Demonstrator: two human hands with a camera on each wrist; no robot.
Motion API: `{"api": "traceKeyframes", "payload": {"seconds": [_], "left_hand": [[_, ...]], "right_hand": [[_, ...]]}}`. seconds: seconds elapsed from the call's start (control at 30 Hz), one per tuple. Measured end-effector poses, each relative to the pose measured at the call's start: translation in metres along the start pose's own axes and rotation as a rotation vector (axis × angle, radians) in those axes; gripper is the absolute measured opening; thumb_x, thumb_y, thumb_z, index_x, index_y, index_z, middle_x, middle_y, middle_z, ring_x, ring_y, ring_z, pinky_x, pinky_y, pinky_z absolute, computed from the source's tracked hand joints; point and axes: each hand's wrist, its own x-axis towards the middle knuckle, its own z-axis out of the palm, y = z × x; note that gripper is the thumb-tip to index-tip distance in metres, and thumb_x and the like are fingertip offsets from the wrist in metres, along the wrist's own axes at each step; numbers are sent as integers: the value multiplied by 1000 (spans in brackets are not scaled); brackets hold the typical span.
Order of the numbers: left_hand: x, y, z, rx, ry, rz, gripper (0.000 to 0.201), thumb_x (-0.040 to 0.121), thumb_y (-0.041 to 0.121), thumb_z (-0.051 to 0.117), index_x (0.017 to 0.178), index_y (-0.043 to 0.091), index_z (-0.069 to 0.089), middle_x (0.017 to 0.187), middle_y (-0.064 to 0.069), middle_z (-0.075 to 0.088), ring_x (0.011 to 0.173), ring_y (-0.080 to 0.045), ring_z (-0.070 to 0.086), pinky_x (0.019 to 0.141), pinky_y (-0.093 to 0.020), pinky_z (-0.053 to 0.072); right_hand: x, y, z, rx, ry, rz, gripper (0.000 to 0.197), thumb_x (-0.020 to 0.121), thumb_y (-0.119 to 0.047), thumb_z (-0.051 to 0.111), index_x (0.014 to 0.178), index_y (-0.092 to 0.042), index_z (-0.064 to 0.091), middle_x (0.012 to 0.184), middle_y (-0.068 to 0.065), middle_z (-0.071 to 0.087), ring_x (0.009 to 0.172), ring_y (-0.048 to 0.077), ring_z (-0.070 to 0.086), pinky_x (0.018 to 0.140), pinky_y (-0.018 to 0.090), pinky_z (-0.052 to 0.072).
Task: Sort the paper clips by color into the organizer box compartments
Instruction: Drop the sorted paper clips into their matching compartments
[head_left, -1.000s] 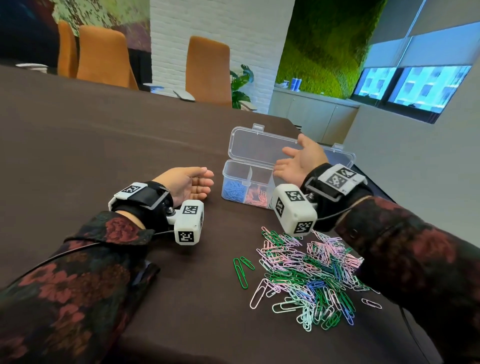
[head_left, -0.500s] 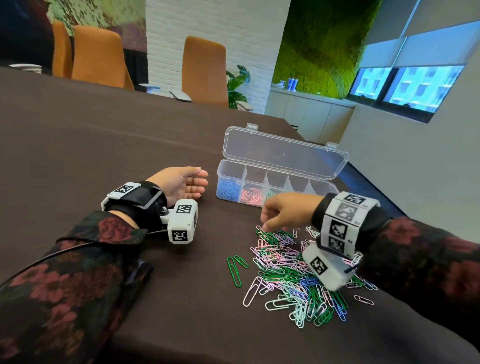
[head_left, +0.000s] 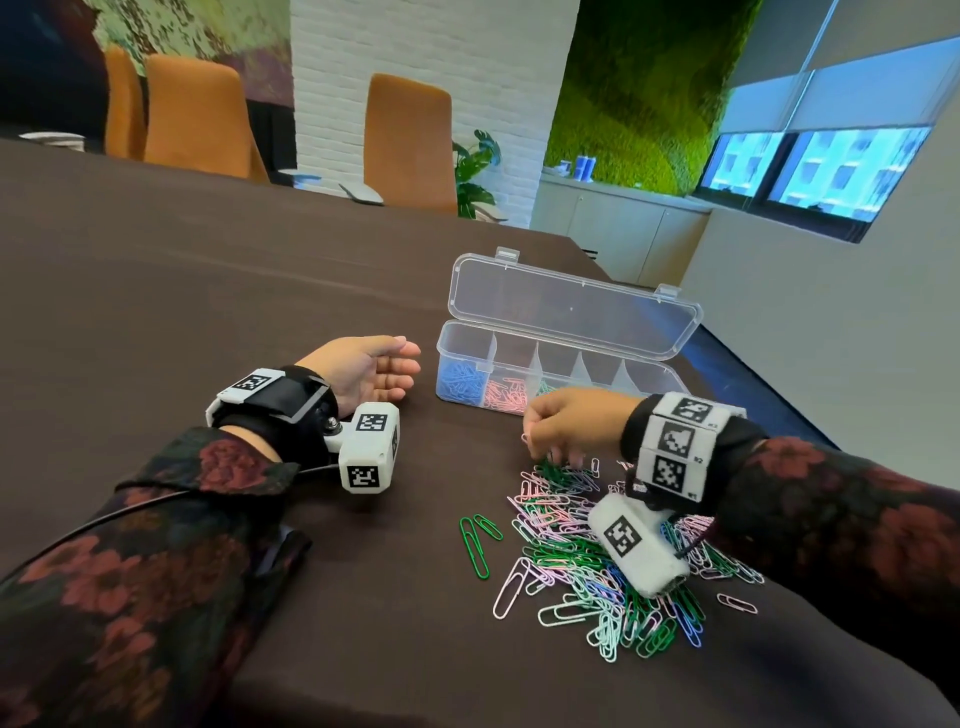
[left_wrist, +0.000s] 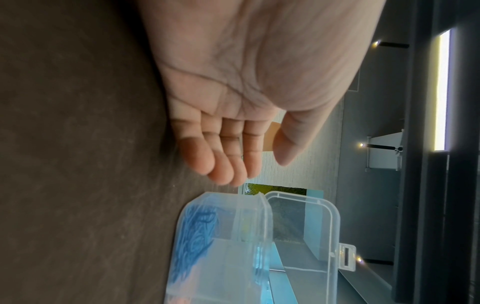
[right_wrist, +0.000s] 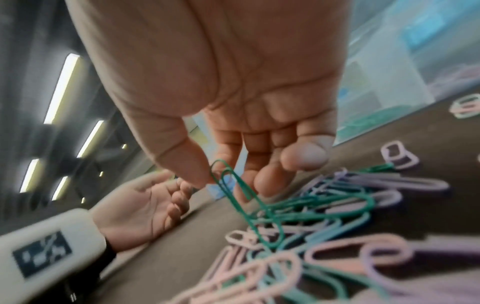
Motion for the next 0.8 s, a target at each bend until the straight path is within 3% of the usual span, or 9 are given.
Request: {"api": "traceKeyframes", "payload": {"seconds": [0.1,0.2,0.27,0.4,0.47,0.5,0.63,0.67,0.8], "left_hand": [[0,-1,0,-6,-5,5,21,98,24,45,95,11,61,77,-3,60,51,-9,60,48,-18,51],[0,-1,0,-10,-7,5,21,98,23,45,94,11,61,77,-4,59,51,-9,59,48,-18,50],[0,-1,0,-14,-7,5,21,98,23,45,94,10,61,77,-4,59,51,-10,60,48,-18,50],[0,-1,-1,-9,-4,8,21,98,23,45,95,10,60,76,-4,59,51,-10,59,49,-18,50],[1,-1,-1,-10,-9,4,21,98,23,45,95,10,60,75,-3,60,52,-10,60,49,-18,51],[1,-1,-2,-11,-11,1,21,98,23,45,95,10,61,74,-3,60,52,-10,60,49,-18,51],[2,-1,-1,-5,-8,-2,22,98,24,44,95,10,61,72,-2,61,51,-10,60,48,-18,51],[2,-1,-1,-4,-7,0,22,99,24,44,95,10,60,73,-2,61,51,-9,60,48,-18,51],[1,-1,0,-5,-7,1,22,99,24,44,95,10,60,74,-3,60,51,-9,59,48,-18,51]], "right_hand": [[-7,6,-5,356,50,-29,26,87,5,46,68,-13,48,69,5,58,58,14,52,45,19,39],[-14,11,-12,654,94,-84,26,90,3,44,69,-10,48,67,6,58,61,17,57,52,22,46],[-15,12,-17,861,104,-137,24,90,6,44,71,-9,46,65,7,59,56,16,57,49,21,49],[-14,7,-20,1055,132,-125,26,87,15,38,86,-8,50,63,9,58,51,15,57,46,21,50],[-10,4,-18,920,108,-66,33,85,16,34,94,-8,54,67,9,56,51,15,54,44,21,47],[-9,1,-15,737,88,-40,33,85,14,35,94,-10,56,68,7,54,51,13,51,44,20,43],[-6,-11,2,-371,-89,-41,2,90,-17,59,91,-16,60,75,-9,53,64,4,51,61,21,40],[-4,-12,7,-512,-113,-45,9,89,-24,63,84,-17,58,77,-8,54,69,6,50,63,21,40],[1,-14,12,-593,-117,-51,25,88,-23,64,68,-23,49,85,-3,63,78,11,53,70,23,43]]}}
